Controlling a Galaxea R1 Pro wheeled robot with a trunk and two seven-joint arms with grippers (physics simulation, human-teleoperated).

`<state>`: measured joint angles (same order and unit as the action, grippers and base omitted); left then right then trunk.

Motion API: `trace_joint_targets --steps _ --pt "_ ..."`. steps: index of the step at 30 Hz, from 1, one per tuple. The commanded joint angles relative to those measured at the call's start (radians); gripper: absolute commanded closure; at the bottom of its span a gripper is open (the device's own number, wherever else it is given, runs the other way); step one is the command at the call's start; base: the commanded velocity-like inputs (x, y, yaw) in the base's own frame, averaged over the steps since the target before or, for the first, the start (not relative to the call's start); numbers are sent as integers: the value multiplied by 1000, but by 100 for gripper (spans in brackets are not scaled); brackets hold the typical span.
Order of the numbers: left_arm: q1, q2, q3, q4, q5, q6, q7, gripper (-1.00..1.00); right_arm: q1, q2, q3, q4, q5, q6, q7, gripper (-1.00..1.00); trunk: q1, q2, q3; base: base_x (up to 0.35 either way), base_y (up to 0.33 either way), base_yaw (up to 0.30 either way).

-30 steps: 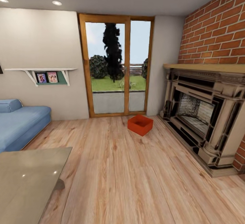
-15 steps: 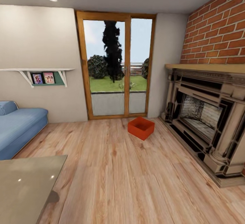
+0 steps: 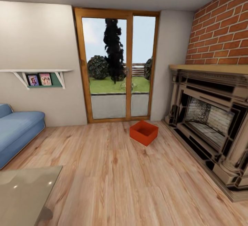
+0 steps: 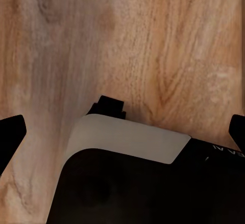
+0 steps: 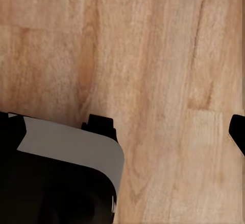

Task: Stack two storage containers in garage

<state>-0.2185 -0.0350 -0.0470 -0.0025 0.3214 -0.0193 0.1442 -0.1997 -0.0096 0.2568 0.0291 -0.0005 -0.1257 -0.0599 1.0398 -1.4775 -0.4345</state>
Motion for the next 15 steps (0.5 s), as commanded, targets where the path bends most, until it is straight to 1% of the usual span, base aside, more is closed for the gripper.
trace_joint_targets --steps 1,15 --pt "-1 0 -5 0 7 -2 3 -100 -1 0 6 3 0 -5 -3 -100 1 -1 -1 326 0 0" --pt "0 0 -5 1 7 -1 3 -100 -1 -2 6 3 0 -6 -3 -100 1 -1 -1 326 0 0"
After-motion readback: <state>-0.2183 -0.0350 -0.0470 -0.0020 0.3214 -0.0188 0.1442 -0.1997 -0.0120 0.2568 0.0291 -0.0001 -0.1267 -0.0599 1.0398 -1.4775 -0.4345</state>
